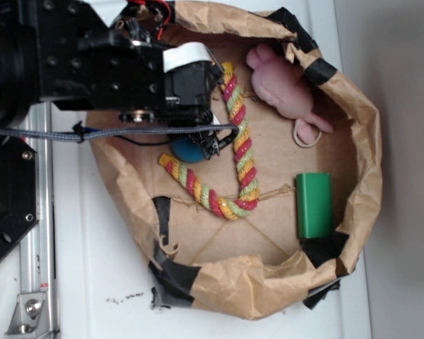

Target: Grab the black box.

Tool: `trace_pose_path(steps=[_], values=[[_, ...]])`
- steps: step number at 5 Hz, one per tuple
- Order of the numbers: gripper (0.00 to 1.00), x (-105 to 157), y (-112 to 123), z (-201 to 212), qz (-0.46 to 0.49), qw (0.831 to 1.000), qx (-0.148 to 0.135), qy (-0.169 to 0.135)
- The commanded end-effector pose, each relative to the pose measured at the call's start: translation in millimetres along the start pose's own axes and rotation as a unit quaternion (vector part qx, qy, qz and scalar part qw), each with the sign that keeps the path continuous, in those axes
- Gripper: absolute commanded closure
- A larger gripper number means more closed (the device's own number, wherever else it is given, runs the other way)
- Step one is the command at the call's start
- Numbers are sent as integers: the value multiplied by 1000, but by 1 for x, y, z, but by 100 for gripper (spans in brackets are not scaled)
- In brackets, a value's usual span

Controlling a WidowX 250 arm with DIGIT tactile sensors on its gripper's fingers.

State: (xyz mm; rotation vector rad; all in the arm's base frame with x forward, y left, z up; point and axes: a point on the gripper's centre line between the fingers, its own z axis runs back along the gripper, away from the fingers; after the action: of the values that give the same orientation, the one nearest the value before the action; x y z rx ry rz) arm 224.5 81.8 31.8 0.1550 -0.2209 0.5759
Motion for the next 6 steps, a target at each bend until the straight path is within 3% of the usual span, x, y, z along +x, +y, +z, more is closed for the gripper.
trace_pose_path(steps=[1,5,6], values=[[100,-5,1,-8,-11,1000,2,7],[100,6,-2,-17,-10,1000,2,11],[0,6,-1,-18,-21,1000,1,10]])
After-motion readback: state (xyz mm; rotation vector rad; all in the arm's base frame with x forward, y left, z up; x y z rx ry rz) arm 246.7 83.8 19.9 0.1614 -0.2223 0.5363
